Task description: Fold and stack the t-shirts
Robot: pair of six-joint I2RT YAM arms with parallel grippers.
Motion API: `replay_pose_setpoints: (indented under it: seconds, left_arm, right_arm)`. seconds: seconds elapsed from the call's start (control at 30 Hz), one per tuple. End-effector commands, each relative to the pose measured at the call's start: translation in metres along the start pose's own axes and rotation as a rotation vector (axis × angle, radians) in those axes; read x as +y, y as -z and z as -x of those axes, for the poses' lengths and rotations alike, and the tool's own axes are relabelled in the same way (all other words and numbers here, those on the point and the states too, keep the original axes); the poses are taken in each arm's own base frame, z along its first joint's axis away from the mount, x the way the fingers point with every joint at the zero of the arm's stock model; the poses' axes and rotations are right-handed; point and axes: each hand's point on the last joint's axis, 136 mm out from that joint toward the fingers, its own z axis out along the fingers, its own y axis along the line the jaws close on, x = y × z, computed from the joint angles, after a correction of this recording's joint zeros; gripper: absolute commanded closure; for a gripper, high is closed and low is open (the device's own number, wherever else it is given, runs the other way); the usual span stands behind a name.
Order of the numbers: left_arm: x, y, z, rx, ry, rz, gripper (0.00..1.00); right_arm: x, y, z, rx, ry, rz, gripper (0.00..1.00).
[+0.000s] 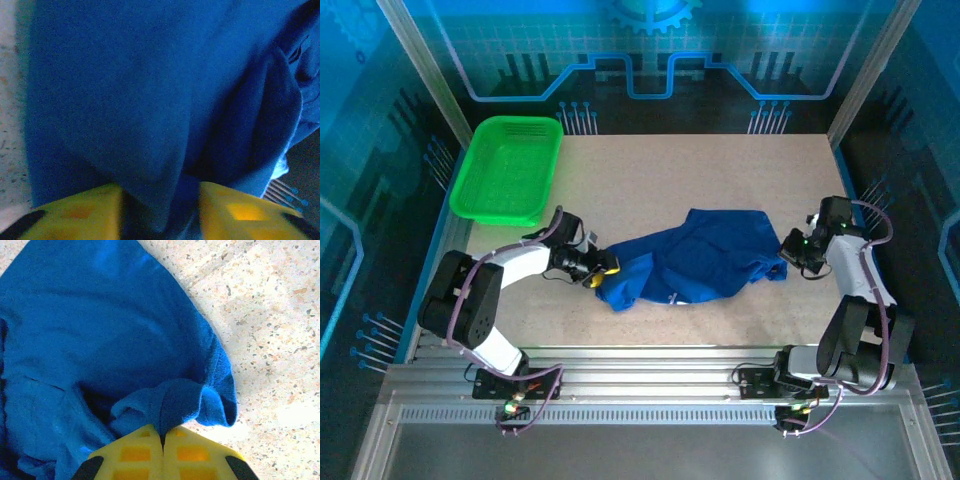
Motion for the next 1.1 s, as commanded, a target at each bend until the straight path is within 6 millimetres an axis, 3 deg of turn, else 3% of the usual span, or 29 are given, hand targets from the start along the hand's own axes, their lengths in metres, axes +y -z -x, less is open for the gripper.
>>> replay_pose_setpoints:
  seconds: [0.0,0.13,0.3,0.57,0.7,0.77,0.93,1.07]
  left_arm:
    - [-0.008,0.003,-0.003,0.02,-0.019,-0.017,0.72]
    - [-0.023,0.018,-0.003,-0.003,-0.06,-0.025,0.77]
    - [-0.036,0.034,-0.006,-0.007,-0.119,-0.014,0.76]
    - [-0.036,0.025,-0.01,0.032,-0.113,-0.035,0.76]
    - [-0.018,0.024,-0.013,0.035,-0.098,0.042,0.75]
    - [-0.004,0.029,-0.009,0.008,-0.067,0.093,0.7]
    - [0.009,0.04,0.0,-0.055,-0.028,0.133,0.65]
    - [0.013,0.033,-0.003,-0.039,-0.012,0.12,0.62]
  right_arm:
    - [-0.003,0.004,-0.003,-0.011,-0.003,-0.001,0.97]
    - [-0.003,0.005,-0.002,-0.016,-0.005,-0.001,0.97]
    - [-0.002,0.005,-0.002,-0.015,-0.002,0.0,0.97]
    - [-0.001,0.005,0.0,-0.016,-0.002,0.004,0.96]
    - [0.0,0.006,0.001,-0.017,0.005,0.004,0.97]
    - [0.0,0.006,0.001,-0.016,0.007,0.006,0.97]
    - [0.0,0.007,0.0,-0.015,0.012,0.006,0.96]
    - [0.001,0.007,0.001,-0.017,0.015,0.007,0.96]
